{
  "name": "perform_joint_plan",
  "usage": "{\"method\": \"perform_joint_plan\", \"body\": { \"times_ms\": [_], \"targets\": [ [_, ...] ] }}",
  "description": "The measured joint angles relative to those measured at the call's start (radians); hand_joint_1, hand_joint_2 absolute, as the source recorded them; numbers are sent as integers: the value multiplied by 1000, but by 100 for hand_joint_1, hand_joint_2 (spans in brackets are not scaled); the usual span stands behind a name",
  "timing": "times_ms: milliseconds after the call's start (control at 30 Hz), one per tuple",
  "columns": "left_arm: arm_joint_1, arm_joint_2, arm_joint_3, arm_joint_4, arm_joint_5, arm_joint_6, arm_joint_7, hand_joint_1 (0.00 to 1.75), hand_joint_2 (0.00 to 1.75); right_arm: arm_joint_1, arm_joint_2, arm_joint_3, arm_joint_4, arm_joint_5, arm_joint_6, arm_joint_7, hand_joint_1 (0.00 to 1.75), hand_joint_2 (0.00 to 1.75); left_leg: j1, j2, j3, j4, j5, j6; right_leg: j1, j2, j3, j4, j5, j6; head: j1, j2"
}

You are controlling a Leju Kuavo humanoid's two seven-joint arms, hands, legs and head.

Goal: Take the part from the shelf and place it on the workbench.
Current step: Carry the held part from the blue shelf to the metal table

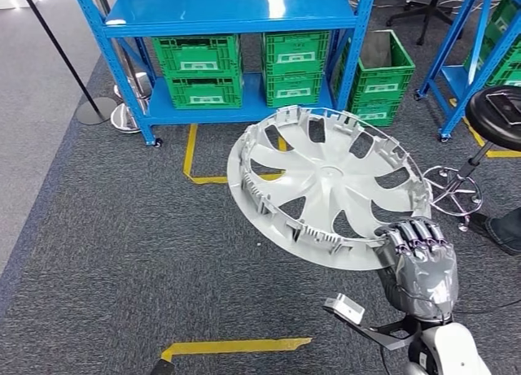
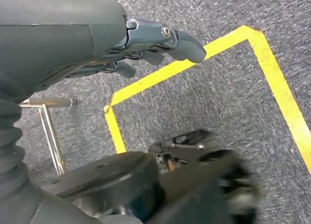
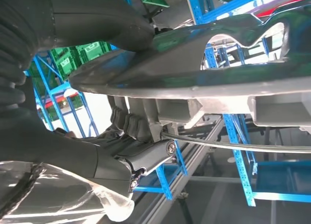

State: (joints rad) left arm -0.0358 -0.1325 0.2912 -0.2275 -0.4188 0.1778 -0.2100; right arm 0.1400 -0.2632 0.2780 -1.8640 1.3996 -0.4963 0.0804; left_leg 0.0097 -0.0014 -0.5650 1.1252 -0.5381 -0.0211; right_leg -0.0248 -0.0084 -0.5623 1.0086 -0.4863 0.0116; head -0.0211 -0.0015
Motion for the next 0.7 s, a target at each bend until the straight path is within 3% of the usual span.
{"method": "perform_joint_plan", "body": {
  "times_ms": [67, 200, 267, 333, 400, 433, 500, 567, 700],
  "targets": [
    [-2, 0, 0, 0, 0, 0, 1, 0, 175, -2, 0, 0, 0, 0, 0, 0, 175, 175, -2, -1, 44, -97, 27, 6, 2, 1, -8, 3, 6, 11, 1, 0],
    [-1, -1, 1, 0, -1, 0, 3, 0, 175, -4, 0, 1, 0, -2, 0, 0, 175, 175, -5, 0, 33, -118, 39, 33, 1, 2, -27, 5, 12, 37, 2, 0],
    [-1, -2, 1, 0, -3, 0, 3, 0, 175, -4, -1, 1, 0, -9, 0, -4, 175, 175, -3, 2, 27, -125, 51, 49, -1, 4, -58, 67, -36, 42, 4, 0],
    [-3, -4, 1, 0, -7, -1, 5, 0, 175, -5, -2, 2, 0, -17, 0, -11, 175, 175, -7, 3, 18, -124, 57, 57, 0, 5, -110, 196, -107, 43, 5, 0],
    [-3, -6, 2, 0, -13, -3, 8, 0, 175, -4, -5, 4, 0, -23, 0, -18, 175, 175, -12, 3, 10, -123, 62, 59, 1, 5, -138, 278, -132, 42, 5, 0],
    [-3, -6, 2, 0, -16, -3, 9, 0, 175, -4, -6, 5, 0, -27, 0, -21, 175, 175, -14, 3, 8, -122, 64, 59, 1, 5, -125, 266, -118, 41, 5, 0],
    [-4, -7, 2, 0, -21, -5, 9, 0, 175, -6, -7, 5, 0, -34, 1, -25, 175, 175, -16, 2, 6, -118, 65, 58, 3, 5, -50, 143, -60, 33, 5, 0],
    [-5, -8, 3, -1, -25, -6, 9, 0, 175, -11, -8, 5, -1, -41, 0, -28, 175, 175, -20, 1, -1, -110, 66, 51, 6, 5, 15, 30, -30, 26, 5, 0],
    [-4, -7, 9, -1, -36, -6, 9, 0, 175, -12, -12, 6, -3, -61, 2, -38, 175, 175, -22, 1, -15, -99, 69, 30, 7, 6, 21, 4, -27, 11, 5, 0]
  ]
}}
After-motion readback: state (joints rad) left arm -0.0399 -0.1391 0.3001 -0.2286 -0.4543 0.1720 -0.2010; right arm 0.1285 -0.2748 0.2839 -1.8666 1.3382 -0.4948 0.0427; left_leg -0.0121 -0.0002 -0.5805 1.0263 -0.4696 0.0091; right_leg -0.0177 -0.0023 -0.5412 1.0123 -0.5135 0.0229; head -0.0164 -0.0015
